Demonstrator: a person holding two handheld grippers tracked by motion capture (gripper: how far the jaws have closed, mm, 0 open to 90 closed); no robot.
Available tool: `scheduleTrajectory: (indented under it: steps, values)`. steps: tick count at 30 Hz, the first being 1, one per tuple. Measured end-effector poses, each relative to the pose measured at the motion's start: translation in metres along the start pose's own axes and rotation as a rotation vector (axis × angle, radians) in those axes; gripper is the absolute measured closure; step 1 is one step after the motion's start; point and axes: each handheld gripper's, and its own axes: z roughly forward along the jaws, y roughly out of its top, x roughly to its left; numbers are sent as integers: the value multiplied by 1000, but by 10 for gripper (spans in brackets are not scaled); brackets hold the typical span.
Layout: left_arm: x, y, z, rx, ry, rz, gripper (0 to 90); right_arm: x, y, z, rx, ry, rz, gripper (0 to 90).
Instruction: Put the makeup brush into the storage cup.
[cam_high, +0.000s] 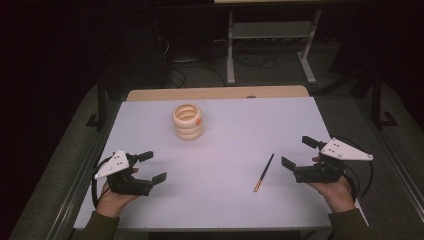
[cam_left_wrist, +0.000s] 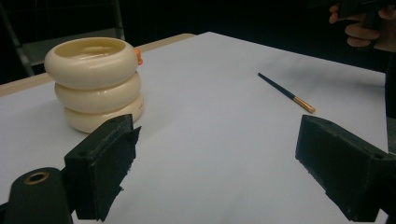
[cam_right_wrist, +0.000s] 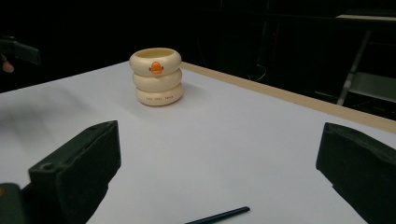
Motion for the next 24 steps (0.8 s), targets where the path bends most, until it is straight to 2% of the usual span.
scheduleTrajectory:
  steps: [8,13,24]
  values:
    - [1,0,0,4,-3,3,116,-1,3,3,0,5,18,0]
    - [0,0,1,4,-3,3,116,-2,3,6,-6,9,12,0]
    - [1,1,1,2,0,6,117,0,6,14,18,7,-5,0]
